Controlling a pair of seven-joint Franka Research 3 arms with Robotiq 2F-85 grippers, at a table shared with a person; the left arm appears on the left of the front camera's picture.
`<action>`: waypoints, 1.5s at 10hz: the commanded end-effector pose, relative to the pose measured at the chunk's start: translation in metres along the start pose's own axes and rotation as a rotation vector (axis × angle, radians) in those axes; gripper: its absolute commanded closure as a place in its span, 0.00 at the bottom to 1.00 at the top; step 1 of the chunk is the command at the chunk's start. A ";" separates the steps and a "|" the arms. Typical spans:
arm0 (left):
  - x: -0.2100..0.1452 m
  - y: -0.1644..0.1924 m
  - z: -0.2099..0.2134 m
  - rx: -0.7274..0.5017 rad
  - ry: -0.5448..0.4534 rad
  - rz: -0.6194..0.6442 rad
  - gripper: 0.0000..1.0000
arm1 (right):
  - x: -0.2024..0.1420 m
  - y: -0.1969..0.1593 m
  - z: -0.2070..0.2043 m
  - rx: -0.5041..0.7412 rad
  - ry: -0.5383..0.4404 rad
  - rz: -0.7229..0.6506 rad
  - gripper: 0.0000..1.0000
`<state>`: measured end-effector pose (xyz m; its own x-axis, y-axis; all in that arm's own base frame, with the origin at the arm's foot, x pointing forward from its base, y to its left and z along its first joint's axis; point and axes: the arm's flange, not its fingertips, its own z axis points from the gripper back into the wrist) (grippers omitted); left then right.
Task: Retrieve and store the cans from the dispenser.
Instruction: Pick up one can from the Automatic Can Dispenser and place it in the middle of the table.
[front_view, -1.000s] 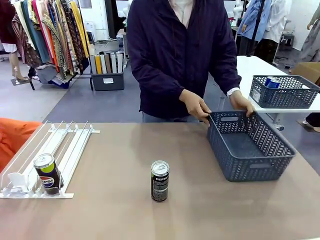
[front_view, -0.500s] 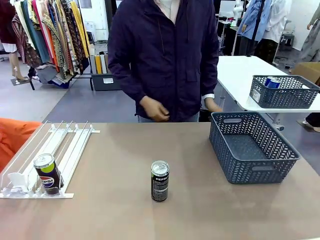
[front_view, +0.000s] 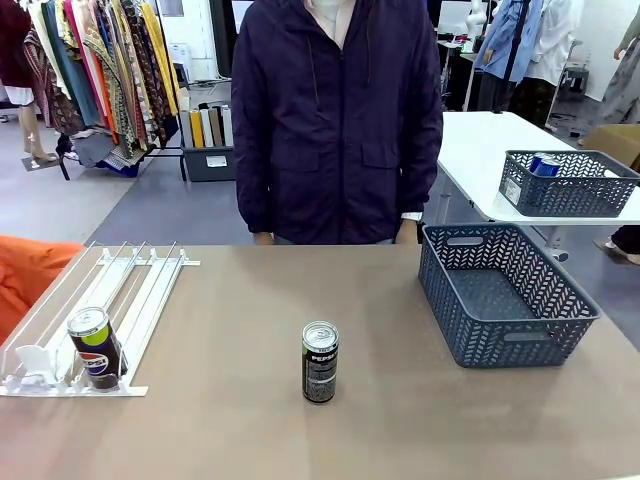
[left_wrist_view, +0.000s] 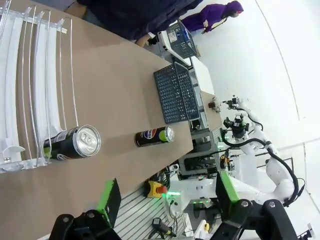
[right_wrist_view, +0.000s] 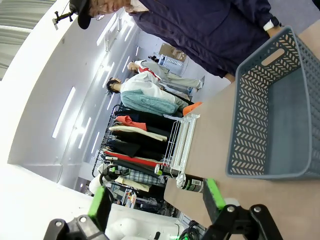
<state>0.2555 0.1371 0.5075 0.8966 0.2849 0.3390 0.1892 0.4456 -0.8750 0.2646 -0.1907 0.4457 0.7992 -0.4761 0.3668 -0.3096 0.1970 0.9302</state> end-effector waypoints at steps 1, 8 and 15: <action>0.003 -0.015 -0.025 0.249 0.157 -0.095 0.00 | 0.004 0.005 -0.003 0.022 -0.020 0.005 0.00; 0.021 -0.073 -0.185 1.139 0.473 -0.268 0.00 | 0.004 0.005 -0.003 0.022 -0.020 0.005 0.00; 0.005 -0.066 -0.209 1.033 0.406 -0.281 0.00 | 0.004 0.005 -0.003 0.022 -0.020 0.005 0.00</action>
<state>0.3243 -0.0565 0.5071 0.9687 -0.1751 0.1761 0.1843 0.9822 -0.0369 0.2646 -0.1904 0.4458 0.7998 -0.4751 0.3669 -0.3102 0.1961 0.9302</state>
